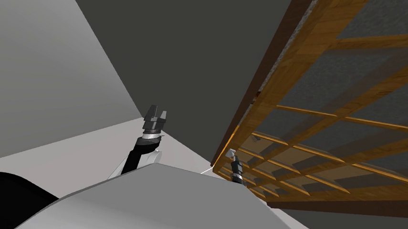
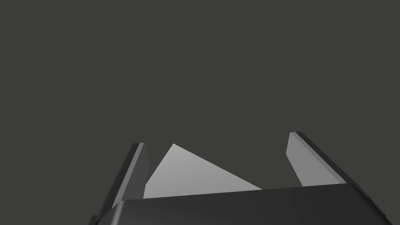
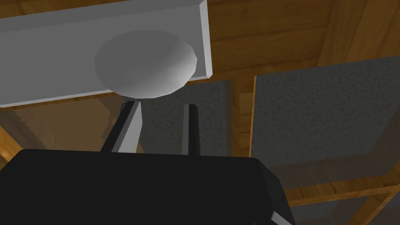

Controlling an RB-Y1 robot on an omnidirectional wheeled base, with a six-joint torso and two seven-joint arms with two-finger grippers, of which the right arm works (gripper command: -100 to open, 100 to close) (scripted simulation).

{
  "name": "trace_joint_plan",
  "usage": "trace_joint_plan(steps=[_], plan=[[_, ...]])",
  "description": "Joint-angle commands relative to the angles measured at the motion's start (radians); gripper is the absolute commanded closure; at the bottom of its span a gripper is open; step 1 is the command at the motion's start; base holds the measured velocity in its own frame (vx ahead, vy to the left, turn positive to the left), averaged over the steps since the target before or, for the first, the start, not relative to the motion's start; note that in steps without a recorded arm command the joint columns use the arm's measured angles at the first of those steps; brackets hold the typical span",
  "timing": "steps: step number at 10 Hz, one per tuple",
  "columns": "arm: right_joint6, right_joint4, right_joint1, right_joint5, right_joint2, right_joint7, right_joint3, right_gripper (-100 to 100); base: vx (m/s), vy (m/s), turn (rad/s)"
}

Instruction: Pull the door open

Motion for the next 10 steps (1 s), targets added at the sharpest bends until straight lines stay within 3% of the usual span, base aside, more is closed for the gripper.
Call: trace_joint_plan(steps=[1, 10], plan=[[0.004, -0.002, -0.001, -0.012, 0.006, -0.039, 0.012, -100, -0.040, -0.019, 0.029], [0.024, -0.016, -0.010, -0.118, 0.009, -0.279, 0.057, -100, -0.054, 0.004, 0.051]])
